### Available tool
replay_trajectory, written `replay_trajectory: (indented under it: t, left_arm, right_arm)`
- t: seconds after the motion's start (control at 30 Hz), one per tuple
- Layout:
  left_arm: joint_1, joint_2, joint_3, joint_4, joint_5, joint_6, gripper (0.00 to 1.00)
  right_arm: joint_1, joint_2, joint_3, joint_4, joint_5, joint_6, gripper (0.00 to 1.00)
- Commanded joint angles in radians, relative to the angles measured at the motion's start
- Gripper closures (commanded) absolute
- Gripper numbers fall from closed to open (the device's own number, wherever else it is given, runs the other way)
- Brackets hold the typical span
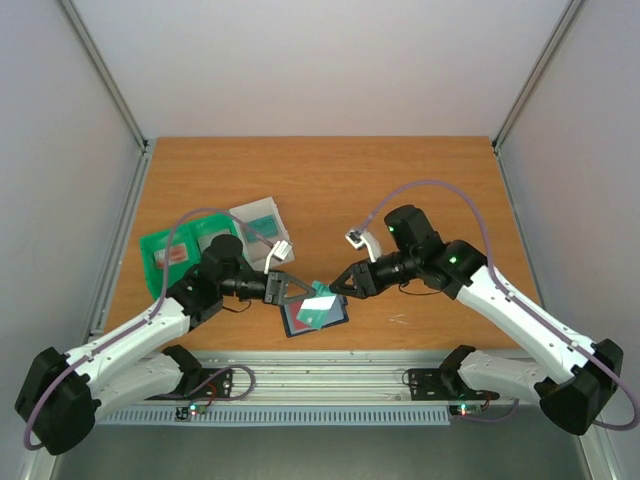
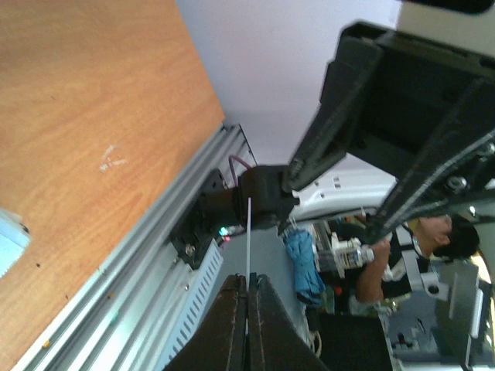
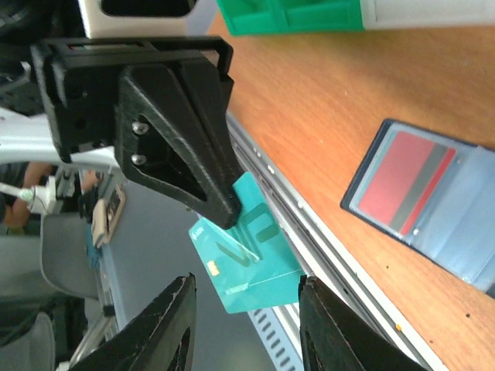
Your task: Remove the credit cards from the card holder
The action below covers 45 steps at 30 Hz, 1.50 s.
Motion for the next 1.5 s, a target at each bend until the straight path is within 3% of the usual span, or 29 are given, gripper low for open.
replay_trajectory:
  t: [0.0,0.47,0.6,0.87,1.13,1.23,1.3,1.33,1.43,1.47]
  left_arm:
    - [-0.007,-0.001,0.038,-0.068,0.109,0.094,1.00]
    - [-0.028,-0.010,0.027,-0.015,0.152,0.093,1.00]
    - [-0.031,0.007,0.028,-0.005,0.162,0.077,1.00]
    - [-0.035,0.001,0.039,-0.041,0.142,0.097,1.00]
    - [-0.035,-0.017,0.046,-0.034,0.163,0.097,1.00]
    - [-0.034,-0.018,0.048,-0.039,0.160,0.095,1.00]
    - [-0.035,-0.021,0.053,-0.058,0.144,0.097,1.00]
    - [-0.034,-0.023,0.063,-0.088,0.121,0.102,0.97]
    - [-0.035,-0.036,0.108,-0.221,0.010,0.134,0.62]
    - [-0.034,-0.047,0.123,-0.249,-0.036,0.133,0.56]
  right_arm:
    - [0.005,0.053,0.047,-0.108,-0.061,-0.098,0.63]
    - [0.023,0.162,0.041,-0.055,-0.210,-0.105,0.62]
    - [0.029,0.174,0.019,-0.004,-0.260,-0.080,0.77]
    - [0.029,0.180,0.000,0.052,-0.319,-0.055,0.86]
    - [0.029,0.190,-0.017,0.077,-0.337,-0.045,0.87]
    - [0.029,0.187,-0.018,0.085,-0.345,-0.039,0.98]
    - [0.030,0.176,-0.024,0.100,-0.340,-0.025,0.99]
    - [0.029,0.166,-0.033,0.115,-0.333,-0.009,0.99]
    - [0.029,0.128,-0.060,0.194,-0.299,0.058,0.99]
    - [0.029,0.118,-0.068,0.220,-0.288,0.103,0.99]
